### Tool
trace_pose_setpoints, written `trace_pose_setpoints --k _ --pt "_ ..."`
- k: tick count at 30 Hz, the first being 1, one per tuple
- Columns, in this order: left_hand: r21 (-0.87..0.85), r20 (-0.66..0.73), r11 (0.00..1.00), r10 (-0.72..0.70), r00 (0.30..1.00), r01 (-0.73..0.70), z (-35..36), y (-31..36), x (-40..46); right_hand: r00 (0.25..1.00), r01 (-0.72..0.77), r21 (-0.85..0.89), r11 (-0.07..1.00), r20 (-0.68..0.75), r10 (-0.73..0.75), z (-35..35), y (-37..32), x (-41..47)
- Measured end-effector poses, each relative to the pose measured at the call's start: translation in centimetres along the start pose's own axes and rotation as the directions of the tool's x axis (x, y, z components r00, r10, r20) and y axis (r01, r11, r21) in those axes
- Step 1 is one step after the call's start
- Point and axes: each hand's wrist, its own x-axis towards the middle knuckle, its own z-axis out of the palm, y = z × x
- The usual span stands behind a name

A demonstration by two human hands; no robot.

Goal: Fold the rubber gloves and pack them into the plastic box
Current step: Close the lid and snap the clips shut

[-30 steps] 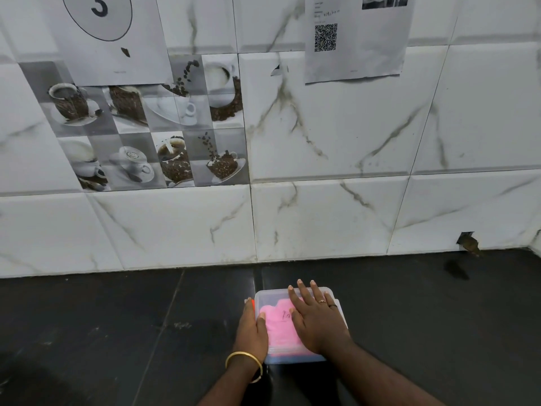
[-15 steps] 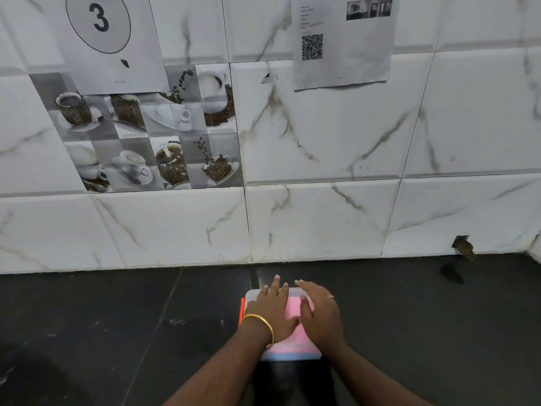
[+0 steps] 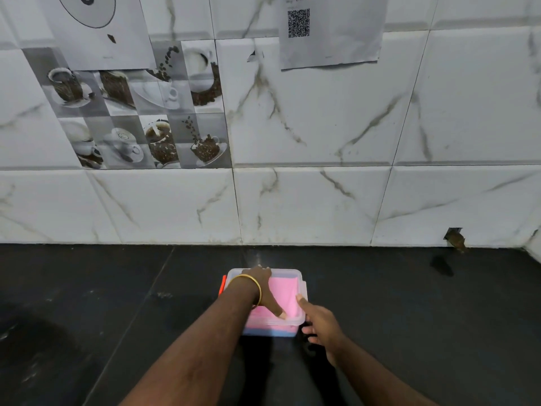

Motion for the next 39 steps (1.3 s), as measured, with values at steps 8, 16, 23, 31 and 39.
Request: trace_pose_setpoints --k 8,16,23,31,39 --pt "-0.013 0.015 0.999 -0.048 0.999 0.048 -0.2 0.4 -0.5 0.991 -0.078 0.062 0.995 0.114 0.070 -0.4 -0.1 0.1" --pt "0.049 0.021 0.997 -0.059 0.998 0.058 -0.2 0.4 -0.5 0.995 -0.029 0.040 0.999 0.095 0.025 -0.4 -0.7 -0.3" --pt "0.078 0.020 0.995 -0.071 0.997 0.069 -0.1 0.3 -0.4 0.954 0.292 -0.201 0.935 -0.005 -0.299 0.4 -0.4 -0.4" --pt "0.114 0.016 0.991 -0.069 0.997 0.067 -0.1 0.3 -0.3 0.917 0.338 -0.451 0.826 -0.041 -0.397 0.8 -0.7 -1.0" --pt "0.121 0.017 0.990 -0.074 0.997 0.072 -0.1 0.0 -0.2 0.871 0.251 -0.787 0.563 -0.070 -0.486 1.7 -1.5 -1.0"
